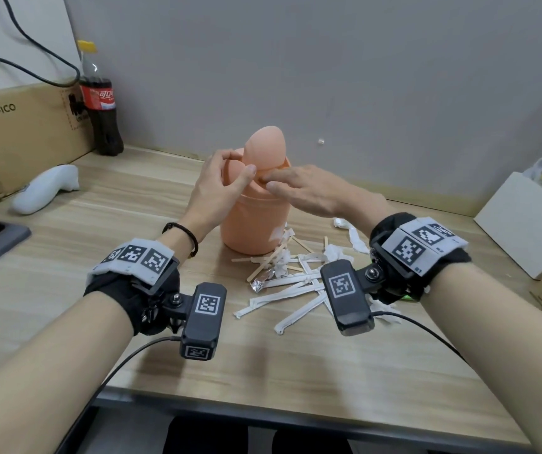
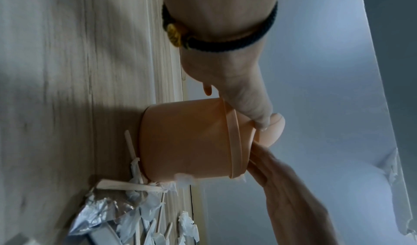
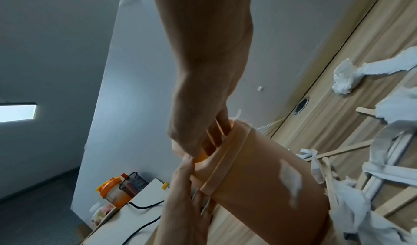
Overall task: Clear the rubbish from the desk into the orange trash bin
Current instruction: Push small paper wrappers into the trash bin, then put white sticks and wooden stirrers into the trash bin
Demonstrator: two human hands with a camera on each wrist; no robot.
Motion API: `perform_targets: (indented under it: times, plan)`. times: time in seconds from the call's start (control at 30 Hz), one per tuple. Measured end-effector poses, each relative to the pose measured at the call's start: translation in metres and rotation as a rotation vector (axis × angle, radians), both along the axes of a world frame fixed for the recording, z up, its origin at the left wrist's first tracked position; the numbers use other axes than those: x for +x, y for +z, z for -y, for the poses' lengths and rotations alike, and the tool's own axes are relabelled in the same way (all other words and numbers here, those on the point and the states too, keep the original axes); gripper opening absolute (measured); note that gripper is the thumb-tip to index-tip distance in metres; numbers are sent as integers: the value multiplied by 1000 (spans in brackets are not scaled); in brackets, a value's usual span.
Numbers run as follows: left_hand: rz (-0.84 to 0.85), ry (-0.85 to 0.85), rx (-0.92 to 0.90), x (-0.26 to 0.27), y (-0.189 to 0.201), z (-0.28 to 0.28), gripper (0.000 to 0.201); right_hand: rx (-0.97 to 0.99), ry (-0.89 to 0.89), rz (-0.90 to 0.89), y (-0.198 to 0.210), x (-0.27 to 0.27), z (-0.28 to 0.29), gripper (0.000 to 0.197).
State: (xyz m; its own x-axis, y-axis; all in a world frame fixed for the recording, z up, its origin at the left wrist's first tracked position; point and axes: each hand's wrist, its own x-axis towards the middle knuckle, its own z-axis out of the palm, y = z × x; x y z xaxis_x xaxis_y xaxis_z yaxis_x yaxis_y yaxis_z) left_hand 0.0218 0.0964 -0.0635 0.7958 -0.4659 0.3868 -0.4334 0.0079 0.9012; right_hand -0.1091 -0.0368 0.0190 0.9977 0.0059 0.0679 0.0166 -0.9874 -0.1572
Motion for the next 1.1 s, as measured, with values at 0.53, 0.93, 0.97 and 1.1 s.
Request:
perform_targets:
  times: [0.53,0.93,0.97,1.1]
  plan:
    - [16,4,17,1,0,2,46,538,-168,328,-5,-4,26,32]
    - [1,33,21,-1,-1,4,44,266,-44,-342,-56,-37,32,14]
    - [-1,33,22,-1,-1,4,44,246,-21,-389,-59,-36,29,13]
    - [-6,41,25,-1,-1,3,42,180,14,-481,-68,-31,11,23]
